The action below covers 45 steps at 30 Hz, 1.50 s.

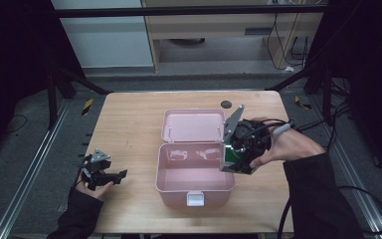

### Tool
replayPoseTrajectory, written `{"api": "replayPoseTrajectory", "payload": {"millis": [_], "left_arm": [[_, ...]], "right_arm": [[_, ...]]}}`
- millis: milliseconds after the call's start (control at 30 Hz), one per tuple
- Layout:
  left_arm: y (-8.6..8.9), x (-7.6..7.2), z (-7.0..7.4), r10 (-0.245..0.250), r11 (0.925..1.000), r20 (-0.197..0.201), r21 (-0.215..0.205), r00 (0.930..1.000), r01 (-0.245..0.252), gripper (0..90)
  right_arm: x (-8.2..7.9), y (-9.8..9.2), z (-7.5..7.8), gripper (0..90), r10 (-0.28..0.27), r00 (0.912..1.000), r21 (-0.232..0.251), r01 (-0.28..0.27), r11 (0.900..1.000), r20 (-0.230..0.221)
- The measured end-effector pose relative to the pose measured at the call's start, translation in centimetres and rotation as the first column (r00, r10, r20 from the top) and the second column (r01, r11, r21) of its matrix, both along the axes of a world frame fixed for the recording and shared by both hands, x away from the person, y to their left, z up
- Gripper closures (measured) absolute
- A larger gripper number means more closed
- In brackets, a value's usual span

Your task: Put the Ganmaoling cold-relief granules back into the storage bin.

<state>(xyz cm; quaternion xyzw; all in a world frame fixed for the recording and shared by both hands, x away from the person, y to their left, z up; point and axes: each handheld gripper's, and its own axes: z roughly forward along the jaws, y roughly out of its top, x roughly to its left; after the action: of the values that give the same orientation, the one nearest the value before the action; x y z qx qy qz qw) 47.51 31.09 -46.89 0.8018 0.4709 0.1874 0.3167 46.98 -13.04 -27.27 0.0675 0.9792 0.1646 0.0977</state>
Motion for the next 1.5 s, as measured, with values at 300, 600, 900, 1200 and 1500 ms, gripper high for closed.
{"api": "replayPoseTrajectory", "payload": {"millis": [300, 600, 900, 1200, 1500], "left_arm": [[0.0, 0.0, 0.0, -0.001, 1.0, 0.001, 0.002, 1.0, 0.001, 23.0], [-0.1, 0.0, 0.0, 0.001, 1.0, 0.003, -0.001, 1.0, -0.001, 23.0], [0.0, 0.0, 0.0, 0.001, 1.0, 0.003, 0.0, 1.0, -0.001, 23.0], [0.0, 0.0, 0.0, 0.001, 1.0, 0.003, 0.0, 1.0, -0.001, 23.0], [-0.1, 0.0, 0.0, 0.001, 1.0, 0.003, 0.001, 1.0, -0.001, 23.0]], "right_arm": [[0.5, 2.3, -0.7, 15.6, 0.018, 0.9998, -0.026, -0.019, 0.999, -0.01], [0.6, 3.5, -1.2, 15.6, 0.03, 0.9995, -0.044, -0.03, 0.999, -0.01], [0.7, 4.2, -2.1, 15.6, 0.045, 0.9986, -0.025, -0.046, 0.999, -0.029], [0.9, 5.0, -2.7, 15.6, 0.063, 0.9976, -0.033, -0.064, 0.997, -0.03], [1.0, 5.2, -3.8, 15.6, 0.071, 0.9956, -0.03, -0.073, 0.997, -0.061]]}}
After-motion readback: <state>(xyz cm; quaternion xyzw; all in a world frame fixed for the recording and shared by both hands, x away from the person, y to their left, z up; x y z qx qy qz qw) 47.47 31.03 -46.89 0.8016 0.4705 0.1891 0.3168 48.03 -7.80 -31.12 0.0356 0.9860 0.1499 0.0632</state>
